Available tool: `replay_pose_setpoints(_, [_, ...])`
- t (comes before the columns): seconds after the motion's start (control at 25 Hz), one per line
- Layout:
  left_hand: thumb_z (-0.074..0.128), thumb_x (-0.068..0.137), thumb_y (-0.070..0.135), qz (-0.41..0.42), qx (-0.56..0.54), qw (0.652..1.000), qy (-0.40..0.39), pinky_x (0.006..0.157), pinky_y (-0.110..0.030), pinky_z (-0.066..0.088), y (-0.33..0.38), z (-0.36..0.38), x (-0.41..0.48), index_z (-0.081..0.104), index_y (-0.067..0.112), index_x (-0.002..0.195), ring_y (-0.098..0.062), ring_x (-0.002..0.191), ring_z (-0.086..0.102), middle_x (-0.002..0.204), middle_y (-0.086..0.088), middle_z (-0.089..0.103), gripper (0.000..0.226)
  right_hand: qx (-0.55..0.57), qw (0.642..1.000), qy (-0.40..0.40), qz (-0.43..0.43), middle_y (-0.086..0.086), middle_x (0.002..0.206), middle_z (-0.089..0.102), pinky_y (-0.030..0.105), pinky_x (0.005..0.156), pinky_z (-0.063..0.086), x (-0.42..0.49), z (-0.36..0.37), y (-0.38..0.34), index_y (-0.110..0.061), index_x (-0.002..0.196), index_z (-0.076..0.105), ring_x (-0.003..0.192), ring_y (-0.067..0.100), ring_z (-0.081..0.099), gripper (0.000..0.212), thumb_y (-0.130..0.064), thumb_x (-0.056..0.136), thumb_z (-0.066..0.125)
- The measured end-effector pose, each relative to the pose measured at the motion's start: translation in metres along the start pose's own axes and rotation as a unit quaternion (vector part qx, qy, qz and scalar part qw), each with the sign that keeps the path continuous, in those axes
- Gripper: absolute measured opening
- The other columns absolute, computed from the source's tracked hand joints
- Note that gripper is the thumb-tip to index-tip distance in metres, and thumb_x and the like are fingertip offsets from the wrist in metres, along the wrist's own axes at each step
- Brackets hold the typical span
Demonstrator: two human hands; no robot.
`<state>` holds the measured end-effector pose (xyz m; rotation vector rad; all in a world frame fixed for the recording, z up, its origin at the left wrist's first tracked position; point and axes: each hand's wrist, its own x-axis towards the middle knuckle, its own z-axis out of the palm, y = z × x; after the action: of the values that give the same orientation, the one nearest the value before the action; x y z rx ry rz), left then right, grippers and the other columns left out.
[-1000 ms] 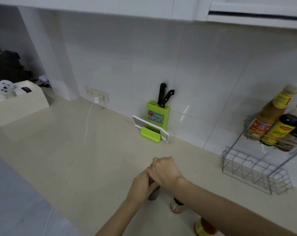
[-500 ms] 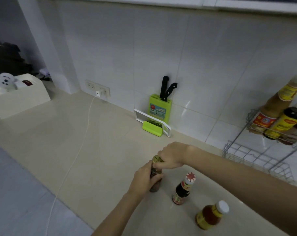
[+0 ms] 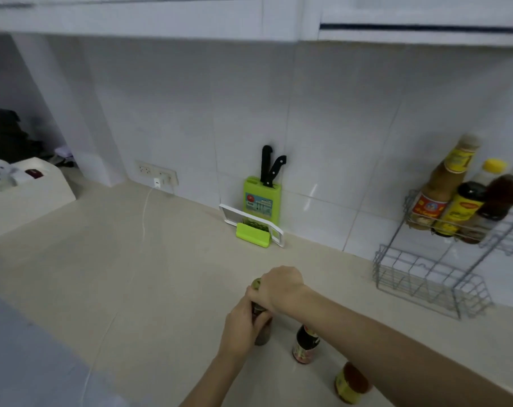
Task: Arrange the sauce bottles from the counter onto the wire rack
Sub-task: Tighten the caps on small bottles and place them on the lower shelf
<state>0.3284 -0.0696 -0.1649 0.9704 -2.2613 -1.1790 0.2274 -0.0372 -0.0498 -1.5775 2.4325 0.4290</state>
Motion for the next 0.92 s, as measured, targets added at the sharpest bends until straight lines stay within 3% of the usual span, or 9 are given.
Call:
replay_pose_setpoints(0.12, [0.069, 0.082, 0.033, 0.021, 0.048, 0.996, -0.079, 0.065, -0.008, 0.041, 0.017, -0.018, 0.018, 0.054, 0.022, 0.111, -0.011, 0.096, 0.065, 0.100, 0.010, 0.066, 0.034, 0.104, 0.994, 0.034, 0.004, 0.016, 0.121, 0.060, 0.040, 0.083, 0.045, -0.016, 0.001, 0.016, -0.007, 0.118, 0.054, 0.110, 0.034, 0.058, 0.059, -0.056, 0.091, 0.036])
replay_pose_setpoints(0.2, [0.070, 0.079, 0.035, 0.050, 0.087, 0.988, -0.118, 0.069, -0.016, 0.044, 0.030, -0.027, 0.035, 0.056, 0.020, 0.112, -0.018, 0.098, 0.066, 0.104, 0.002, 0.071, 0.039, 0.129, 0.991, 0.042, 0.004, 0.018, 0.125, 0.059, 0.039, 0.090, 0.045, -0.024, -0.007, 0.034, -0.005, 0.119, 0.050, 0.113, 0.035, 0.057, 0.063, -0.058, 0.085, 0.049])
replay_pose_setpoints(0.28, [0.069, 0.077, 0.040, 0.088, 0.133, 0.977, -0.143, 0.078, -0.028, 0.046, 0.057, -0.031, 0.054, 0.057, 0.020, 0.113, -0.021, 0.100, 0.065, 0.107, -0.002, 0.071, 0.043, 0.143, 0.988, 0.060, 0.012, 0.020, 0.121, 0.061, 0.038, 0.087, 0.046, -0.036, -0.022, 0.065, -0.004, 0.114, 0.055, 0.111, 0.036, 0.058, 0.061, -0.057, 0.083, 0.055])
replay_pose_setpoints(0.36, [0.070, 0.076, 0.040, 0.128, 0.136, 0.966, -0.180, 0.082, -0.031, 0.048, 0.091, -0.026, 0.073, 0.056, 0.019, 0.112, -0.020, 0.097, 0.063, 0.105, -0.002, 0.070, 0.044, 0.181, 0.979, 0.095, 0.011, 0.020, 0.112, 0.064, 0.036, 0.079, 0.046, -0.044, -0.032, 0.101, -0.006, 0.104, 0.060, 0.104, 0.035, 0.060, 0.055, -0.056, 0.082, 0.057])
replay_pose_setpoints(0.52, [0.070, 0.073, 0.043, 0.201, 0.151, 0.940, -0.229, 0.085, -0.033, 0.051, 0.160, 0.015, 0.105, 0.056, 0.021, 0.112, -0.021, 0.097, 0.064, 0.106, -0.004, 0.069, 0.047, 0.372, 0.906, 0.199, 0.032, 0.016, 0.100, 0.064, 0.030, 0.072, 0.042, -0.061, -0.026, 0.170, -0.009, 0.098, 0.063, 0.093, 0.027, 0.059, 0.039, -0.043, 0.080, 0.067])
replay_pose_setpoints(0.64, [0.072, 0.074, 0.038, 0.230, 0.187, 0.912, -0.281, 0.091, -0.036, 0.050, 0.197, 0.065, 0.122, 0.054, 0.019, 0.120, -0.026, 0.108, 0.062, 0.118, -0.008, 0.067, 0.053, 0.479, 0.827, 0.264, 0.128, 0.009, 0.096, 0.066, 0.033, 0.069, 0.048, -0.080, -0.002, 0.202, -0.006, 0.105, 0.058, 0.089, 0.025, 0.063, 0.035, -0.035, 0.086, 0.064])
replay_pose_setpoints(0.72, [0.073, 0.076, 0.034, 0.268, 0.279, 0.857, -0.340, 0.099, -0.040, 0.046, 0.215, 0.094, 0.135, 0.049, 0.019, 0.129, -0.027, 0.119, 0.055, 0.131, -0.007, 0.059, 0.061, 0.525, 0.757, 0.314, 0.228, 0.008, 0.093, 0.065, 0.029, 0.065, 0.045, -0.092, 0.026, 0.222, -0.005, 0.104, 0.056, 0.085, 0.022, 0.062, 0.032, -0.034, 0.090, 0.059])
replay_pose_setpoints(0.8, [0.068, 0.082, 0.032, 0.289, 0.356, 0.811, -0.364, 0.102, -0.041, 0.043, 0.225, 0.113, 0.150, 0.048, 0.020, 0.133, -0.027, 0.124, 0.050, 0.137, -0.007, 0.054, 0.056, 0.598, 0.638, 0.350, 0.336, 0.011, 0.093, 0.065, 0.032, 0.067, 0.051, -0.103, 0.059, 0.248, -0.006, 0.094, 0.056, 0.082, 0.022, 0.061, 0.030, -0.036, 0.091, 0.057])
replay_pose_setpoints(0.92, [0.062, 0.088, 0.032, 0.275, 0.340, 0.826, -0.356, 0.101, -0.035, 0.042, 0.214, 0.135, 0.173, 0.054, 0.017, 0.128, -0.022, 0.123, 0.051, 0.134, -0.005, 0.056, 0.043, 0.683, 0.443, 0.387, 0.434, 0.017, 0.089, 0.067, 0.052, 0.084, 0.055, -0.113, 0.100, 0.292, -0.009, 0.082, 0.057, 0.084, 0.031, 0.066, 0.037, -0.045, 0.090, 0.055])
